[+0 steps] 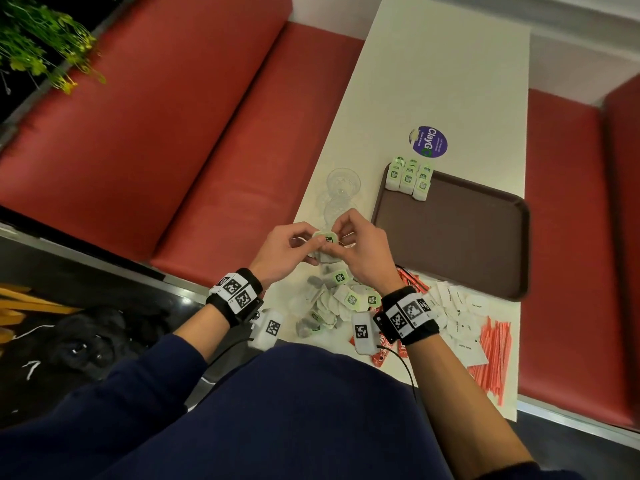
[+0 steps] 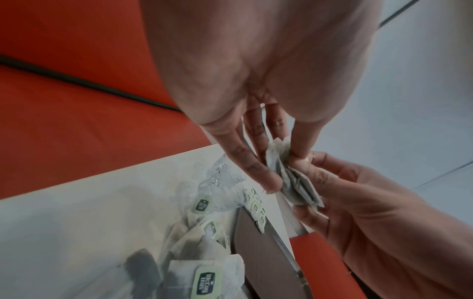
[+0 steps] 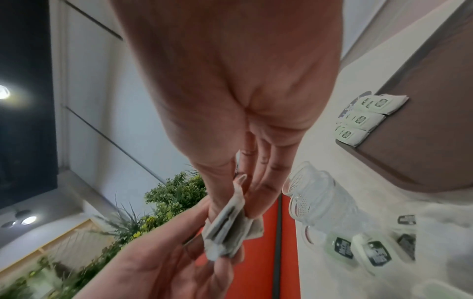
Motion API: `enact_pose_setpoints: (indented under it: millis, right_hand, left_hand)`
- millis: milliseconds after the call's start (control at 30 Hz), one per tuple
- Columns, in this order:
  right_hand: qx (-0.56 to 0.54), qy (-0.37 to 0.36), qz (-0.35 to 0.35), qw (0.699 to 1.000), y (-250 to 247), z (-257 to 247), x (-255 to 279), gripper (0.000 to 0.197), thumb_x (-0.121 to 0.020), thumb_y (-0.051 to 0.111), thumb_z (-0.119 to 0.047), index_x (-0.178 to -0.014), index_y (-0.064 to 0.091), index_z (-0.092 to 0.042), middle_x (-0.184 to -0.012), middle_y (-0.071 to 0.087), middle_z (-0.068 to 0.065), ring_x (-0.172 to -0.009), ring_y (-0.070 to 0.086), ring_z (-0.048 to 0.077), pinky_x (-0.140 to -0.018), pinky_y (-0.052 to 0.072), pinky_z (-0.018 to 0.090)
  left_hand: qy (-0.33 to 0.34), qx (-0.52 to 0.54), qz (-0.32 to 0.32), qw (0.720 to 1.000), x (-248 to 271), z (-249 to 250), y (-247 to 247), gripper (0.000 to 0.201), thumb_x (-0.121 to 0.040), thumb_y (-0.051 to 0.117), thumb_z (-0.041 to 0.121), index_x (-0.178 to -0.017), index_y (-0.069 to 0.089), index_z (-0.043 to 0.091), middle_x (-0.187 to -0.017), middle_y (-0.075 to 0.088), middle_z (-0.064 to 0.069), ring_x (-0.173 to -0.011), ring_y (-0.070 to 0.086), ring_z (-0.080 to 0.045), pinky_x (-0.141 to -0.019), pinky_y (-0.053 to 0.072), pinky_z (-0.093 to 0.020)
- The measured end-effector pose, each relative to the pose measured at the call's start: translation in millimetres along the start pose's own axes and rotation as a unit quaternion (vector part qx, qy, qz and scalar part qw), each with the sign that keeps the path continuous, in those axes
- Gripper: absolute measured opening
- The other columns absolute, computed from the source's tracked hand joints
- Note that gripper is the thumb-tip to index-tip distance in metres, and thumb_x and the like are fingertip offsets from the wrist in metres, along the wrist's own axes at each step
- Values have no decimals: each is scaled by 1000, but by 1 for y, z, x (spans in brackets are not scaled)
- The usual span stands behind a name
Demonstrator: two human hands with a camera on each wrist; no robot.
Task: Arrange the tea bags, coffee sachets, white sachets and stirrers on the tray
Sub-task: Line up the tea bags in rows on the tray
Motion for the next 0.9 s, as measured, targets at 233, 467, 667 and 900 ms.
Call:
enact_pose_setpoints:
  millis: [233,467,667,900]
  right_hand:
    - [185,-99,-116,971,48,9,28,50,-93,70,-73,-120,59,-32,-118,63,-7,-97,67,11,-84,61,39]
    - [475,-287,-266,789,145,42,79,67,-81,61,-87,-130,64,-42,-147,52,9,-125,52,29,-101,46,52]
    - [464,-266,-295,792,145,48,68,27,-100,55,-50,-119,66,-34,-140,55,8,-118,57,30,-92,46,46]
    - [382,-199,-266,863,112,63,38,8,-101,65,-27,-106,60,-22,-111,59,3,-103,59,29,-74,57,46]
  left_hand:
    - [-8,-40,119,992,20,-19,-54,12,-103,76,23,-100,80,13,-91,79,-13,-74,75,-30,-75,65,-47]
    - [-24,-61,164,984,36,-33,-76,10,-102,77,22,-100,80,13,-89,81,-8,-72,75,-23,-72,64,-37]
    - [-36,-46,152,987,39,-41,-75,8,-101,78,25,-100,81,19,-93,81,-9,-84,78,-42,-81,66,-57]
    - [-46,-2,124,991,37,-39,-64,15,-105,69,7,-117,76,12,-107,80,-12,-97,78,-29,-78,68,-45]
Point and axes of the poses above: each hand's wrist, its own x-axis away from the middle knuckle, its own y-axis out of the palm, z = x × y, the point moved 10 cm from there along -x, towards the middle knuckle
